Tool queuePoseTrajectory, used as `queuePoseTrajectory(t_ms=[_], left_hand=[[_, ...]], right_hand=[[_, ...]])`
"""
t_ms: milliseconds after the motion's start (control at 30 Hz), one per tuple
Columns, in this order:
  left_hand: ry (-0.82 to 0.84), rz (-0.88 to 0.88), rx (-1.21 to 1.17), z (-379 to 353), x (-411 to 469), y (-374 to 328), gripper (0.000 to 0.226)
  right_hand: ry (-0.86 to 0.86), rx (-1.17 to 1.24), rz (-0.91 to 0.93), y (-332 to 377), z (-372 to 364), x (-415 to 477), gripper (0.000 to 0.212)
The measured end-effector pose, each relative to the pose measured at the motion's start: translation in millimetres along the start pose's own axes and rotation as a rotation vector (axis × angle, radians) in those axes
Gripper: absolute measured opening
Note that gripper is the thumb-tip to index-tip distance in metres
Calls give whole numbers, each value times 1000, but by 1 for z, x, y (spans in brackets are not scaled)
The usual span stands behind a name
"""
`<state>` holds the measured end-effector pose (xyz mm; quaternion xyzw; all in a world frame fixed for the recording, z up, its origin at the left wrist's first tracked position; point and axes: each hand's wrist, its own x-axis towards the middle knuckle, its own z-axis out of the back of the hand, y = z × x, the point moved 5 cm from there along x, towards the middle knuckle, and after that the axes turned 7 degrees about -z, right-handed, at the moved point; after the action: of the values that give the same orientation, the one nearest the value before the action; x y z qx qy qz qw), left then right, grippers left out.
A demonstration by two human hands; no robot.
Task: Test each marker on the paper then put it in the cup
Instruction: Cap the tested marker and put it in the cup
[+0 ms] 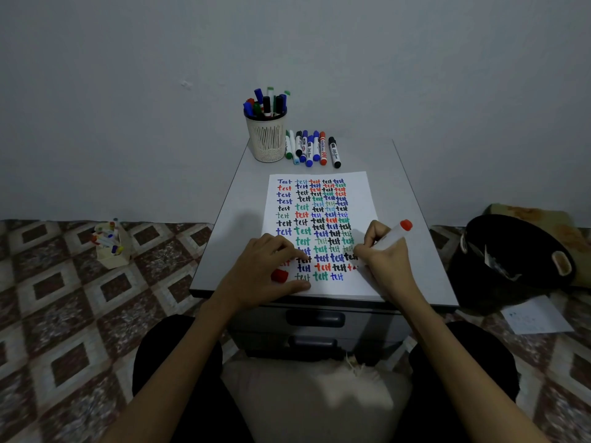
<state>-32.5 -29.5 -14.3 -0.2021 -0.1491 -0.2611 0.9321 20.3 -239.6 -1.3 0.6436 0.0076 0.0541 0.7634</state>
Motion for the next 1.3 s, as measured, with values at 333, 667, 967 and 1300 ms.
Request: queuePoseTrajectory(t_ms=[333, 667, 967, 1300], left_hand=[[-14, 2, -5, 2, 0, -2, 57], [-6, 5, 2, 1, 0, -1, 58], [-4, 8, -3, 1, 0, -2, 57], [-3, 16, 12, 1, 0, 1, 57]], right_hand=[[15, 17, -14, -1, 0, 1, 30], [4, 17, -31, -2, 2, 0, 29], [-78, -7, 13, -1, 6, 1, 32], [-67, -13, 12, -5, 5, 3, 31]])
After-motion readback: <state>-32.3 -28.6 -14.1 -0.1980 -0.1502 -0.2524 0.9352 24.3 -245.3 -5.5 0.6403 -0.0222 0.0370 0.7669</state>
